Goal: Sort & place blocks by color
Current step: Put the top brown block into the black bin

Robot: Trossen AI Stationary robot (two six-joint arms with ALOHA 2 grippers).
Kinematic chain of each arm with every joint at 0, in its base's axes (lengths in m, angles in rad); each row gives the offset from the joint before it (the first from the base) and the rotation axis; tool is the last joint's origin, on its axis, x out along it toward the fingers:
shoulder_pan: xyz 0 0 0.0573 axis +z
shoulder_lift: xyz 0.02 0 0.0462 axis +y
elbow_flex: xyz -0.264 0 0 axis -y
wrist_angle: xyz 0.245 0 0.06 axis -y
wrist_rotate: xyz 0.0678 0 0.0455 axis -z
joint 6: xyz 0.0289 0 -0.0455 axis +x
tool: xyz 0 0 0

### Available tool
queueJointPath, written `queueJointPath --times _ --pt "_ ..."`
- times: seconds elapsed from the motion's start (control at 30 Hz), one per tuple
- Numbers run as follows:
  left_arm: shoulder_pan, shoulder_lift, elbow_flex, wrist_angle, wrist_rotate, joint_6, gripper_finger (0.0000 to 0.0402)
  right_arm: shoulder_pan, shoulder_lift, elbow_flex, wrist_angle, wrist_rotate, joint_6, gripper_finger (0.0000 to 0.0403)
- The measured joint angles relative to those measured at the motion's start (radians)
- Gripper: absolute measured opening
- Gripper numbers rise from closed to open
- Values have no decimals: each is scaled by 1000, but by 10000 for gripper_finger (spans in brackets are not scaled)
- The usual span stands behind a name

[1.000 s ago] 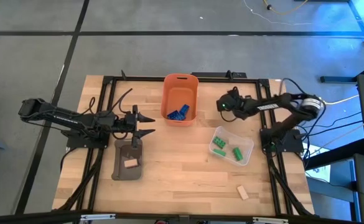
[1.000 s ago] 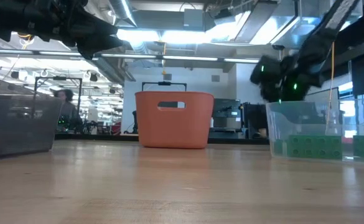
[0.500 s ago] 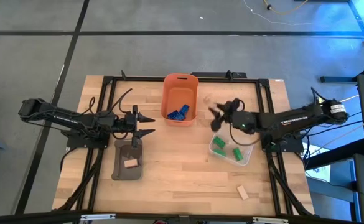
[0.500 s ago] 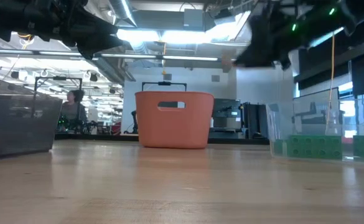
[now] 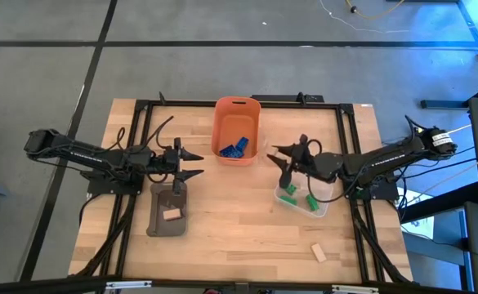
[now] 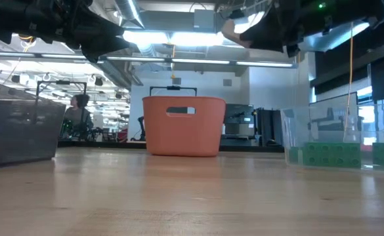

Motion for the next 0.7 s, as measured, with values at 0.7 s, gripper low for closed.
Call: queueJointPath --times 0.7 --pt "0 149 0 218 83 21 202 0 243 75 313 -444 -138 132"
